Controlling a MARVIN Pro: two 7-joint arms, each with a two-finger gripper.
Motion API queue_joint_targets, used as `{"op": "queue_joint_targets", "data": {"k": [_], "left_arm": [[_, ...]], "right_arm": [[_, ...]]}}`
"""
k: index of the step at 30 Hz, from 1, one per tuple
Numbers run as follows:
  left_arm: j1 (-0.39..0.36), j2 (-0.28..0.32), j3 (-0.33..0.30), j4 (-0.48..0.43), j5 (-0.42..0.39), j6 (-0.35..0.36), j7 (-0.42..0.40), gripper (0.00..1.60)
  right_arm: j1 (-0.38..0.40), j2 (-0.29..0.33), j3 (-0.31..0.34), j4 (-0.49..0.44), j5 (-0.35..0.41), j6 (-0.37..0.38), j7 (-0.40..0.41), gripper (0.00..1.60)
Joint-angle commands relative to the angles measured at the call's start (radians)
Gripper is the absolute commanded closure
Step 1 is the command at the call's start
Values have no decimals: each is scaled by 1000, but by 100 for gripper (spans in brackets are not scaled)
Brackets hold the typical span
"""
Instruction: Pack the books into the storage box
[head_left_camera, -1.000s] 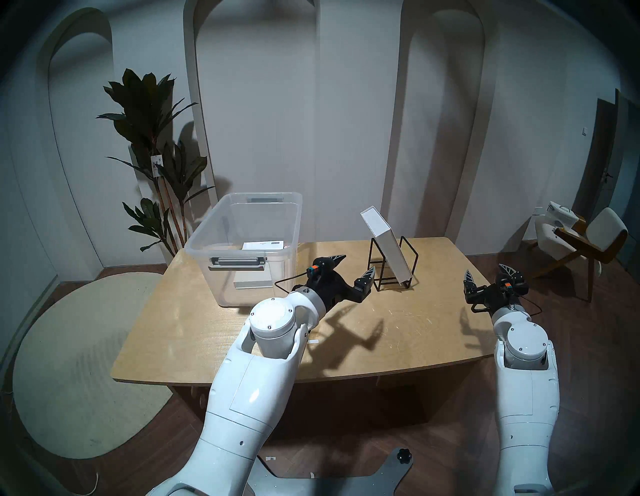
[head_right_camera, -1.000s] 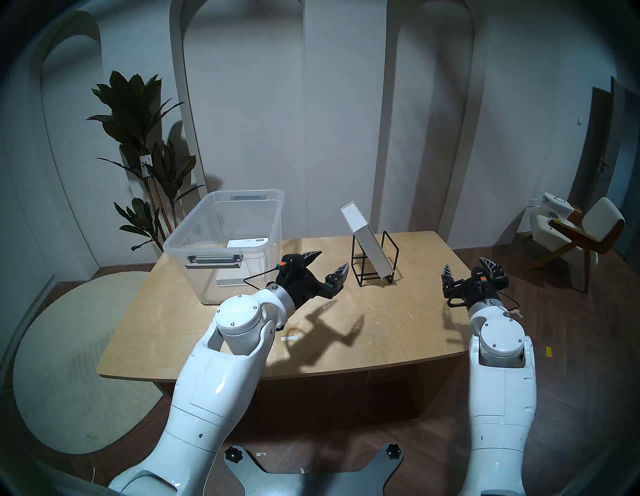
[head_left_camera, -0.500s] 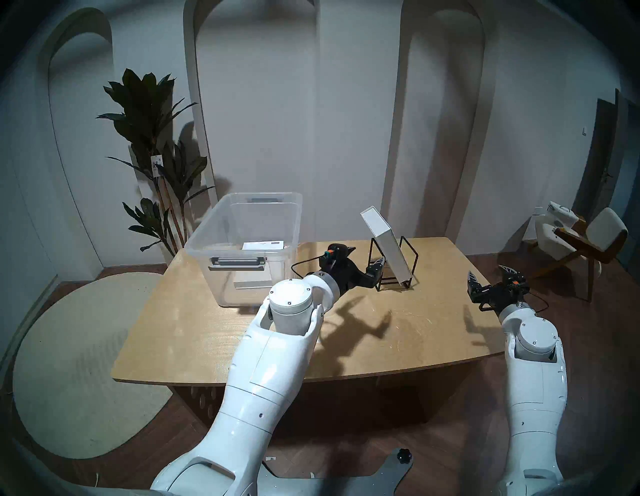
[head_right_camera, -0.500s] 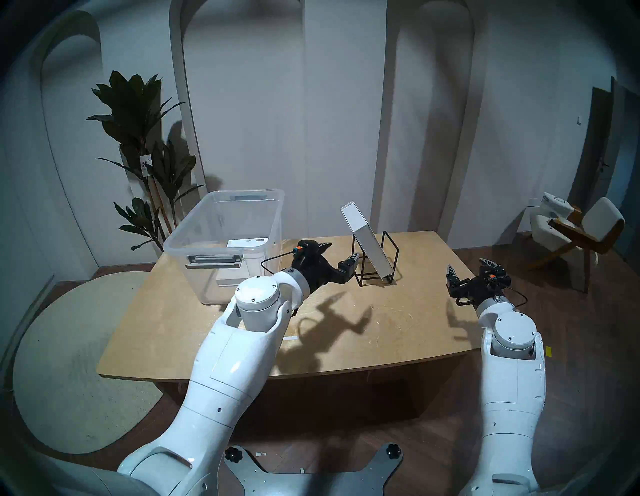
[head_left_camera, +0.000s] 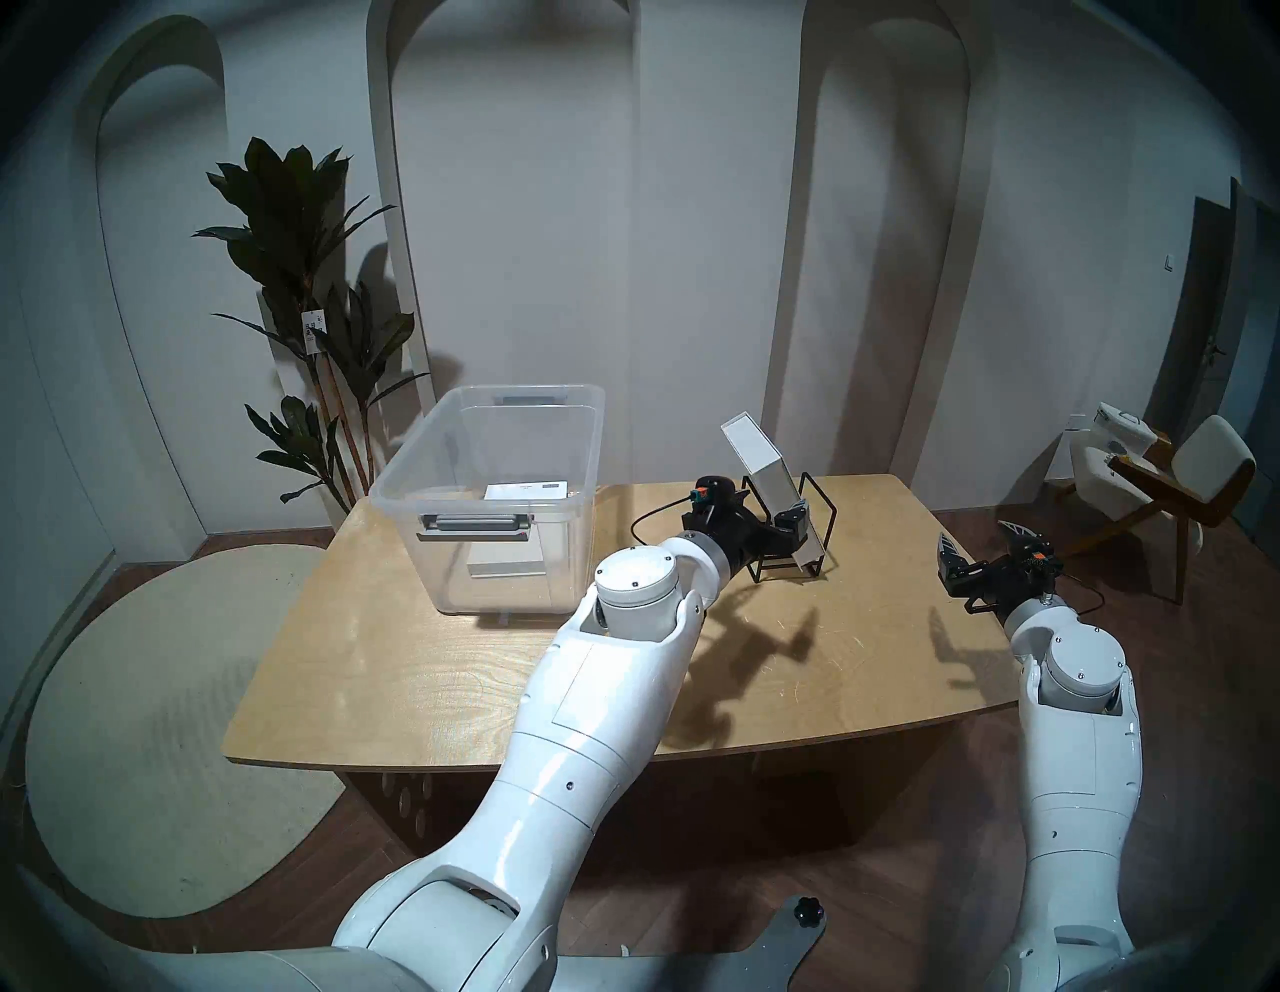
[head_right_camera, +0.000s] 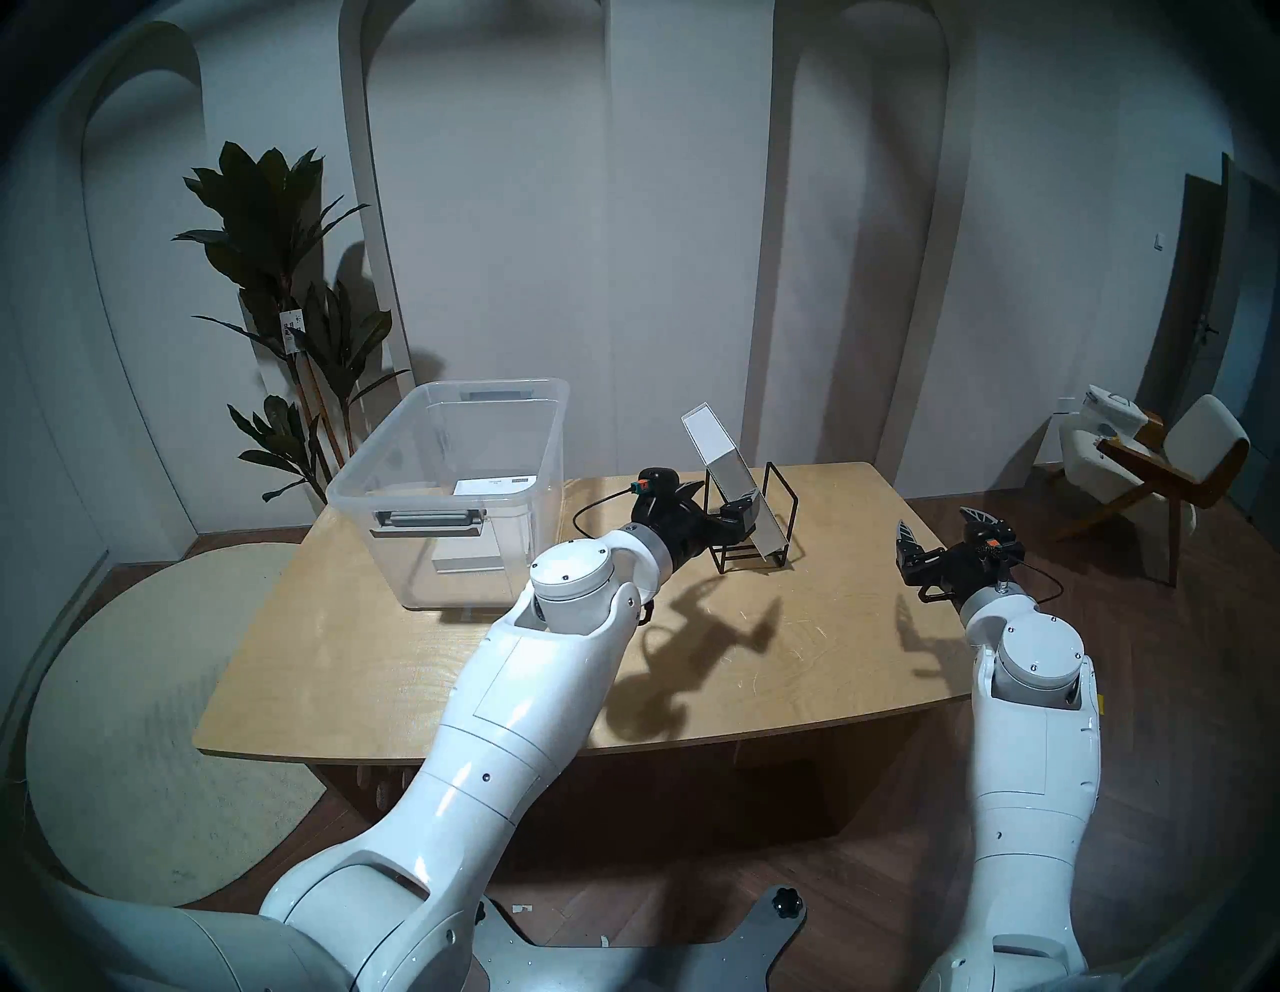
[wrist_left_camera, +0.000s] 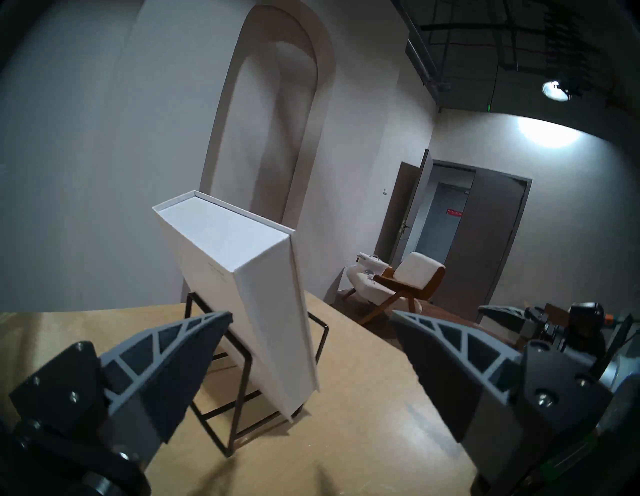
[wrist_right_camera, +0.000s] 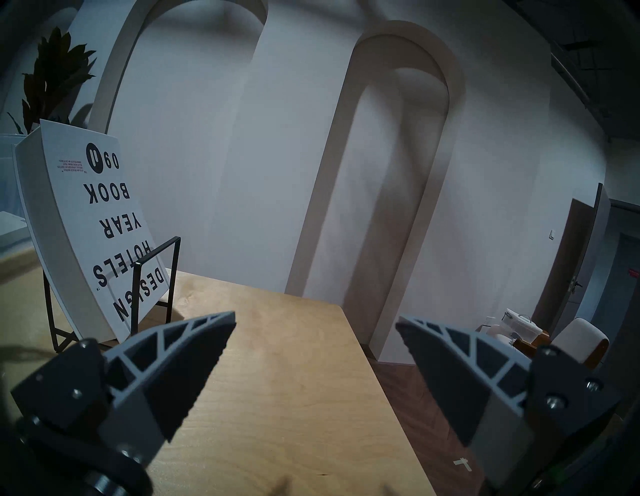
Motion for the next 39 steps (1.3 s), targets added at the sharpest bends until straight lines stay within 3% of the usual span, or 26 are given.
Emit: {"op": "queue_joint_targets", "data": {"k": [1,3,6,17,20,25,30,39], "left_arm": [[-81,-60,2,34,-93,-28,7,0],[-95,-73,1,63,-113,-17,21,0],[-118,-97,-32,114,-169,16,-26,0],[-179,-117,-68,200,-188,-59,-34,0],[-198,-120,-40,206,-128,-60,43,0],[-152,-97,1,121,-140,51,3,0],[-113,-79,14,69,-158,116,-26,0],[-50,-33,42,-43,-133,155,124,0]], "right_arm": [[19,8,2,-13,8,-12,5,0],[20,8,2,-12,9,-13,7,0],[21,8,4,-11,9,-13,10,0],[23,6,7,-9,9,-15,18,0],[24,6,8,-9,8,-15,19,0],[24,5,9,-8,8,-17,19,0],[24,5,9,-9,8,-18,18,0],[24,5,8,-8,8,-18,17,0]]}}
